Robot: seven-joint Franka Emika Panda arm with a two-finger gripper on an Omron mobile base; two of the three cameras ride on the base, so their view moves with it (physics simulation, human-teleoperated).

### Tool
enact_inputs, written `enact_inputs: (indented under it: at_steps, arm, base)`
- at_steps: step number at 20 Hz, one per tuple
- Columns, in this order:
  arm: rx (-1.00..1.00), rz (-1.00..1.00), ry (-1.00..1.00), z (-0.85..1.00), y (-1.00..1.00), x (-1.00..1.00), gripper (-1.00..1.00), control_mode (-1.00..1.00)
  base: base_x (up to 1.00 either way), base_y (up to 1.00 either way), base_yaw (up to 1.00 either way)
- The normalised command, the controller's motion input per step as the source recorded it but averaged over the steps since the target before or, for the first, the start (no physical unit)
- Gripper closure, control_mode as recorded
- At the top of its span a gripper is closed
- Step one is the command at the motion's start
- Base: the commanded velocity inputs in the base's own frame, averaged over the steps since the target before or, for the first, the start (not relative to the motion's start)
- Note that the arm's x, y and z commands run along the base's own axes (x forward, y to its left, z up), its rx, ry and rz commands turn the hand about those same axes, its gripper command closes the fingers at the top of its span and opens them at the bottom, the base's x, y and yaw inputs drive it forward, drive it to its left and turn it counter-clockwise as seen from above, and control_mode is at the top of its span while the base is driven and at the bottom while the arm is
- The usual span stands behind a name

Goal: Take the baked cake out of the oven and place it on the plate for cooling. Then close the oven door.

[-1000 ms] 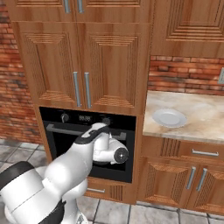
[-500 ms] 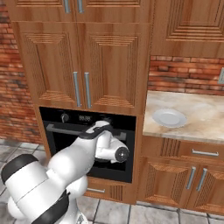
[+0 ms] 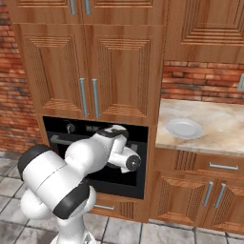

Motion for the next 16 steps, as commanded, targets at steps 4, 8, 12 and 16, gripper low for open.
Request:
enact_inputs:
  at_steps: [4,8,12,16]
  arm:
    - [0.0,0.0,-0.06,-0.51,0.0,0.0,-1.0,-1.0]
    - [0.0,0.0,-0.07,-0.53,0.0,0.0,-1.0,-1.0]
    - [0.02,-0.02,-0.03,-0.19,0.0,0.0,-1.0,-1.0]
    - [0.04,-0.05,-0.05,0.0,0.0,0.0,-1.0,-1.0]
  base:
    - [0.0,0.0,0.0]
    - [0.0,0.0,0.0]
    - [0.0,0.0,0.0]
    - [0.0,0.0,0.0]
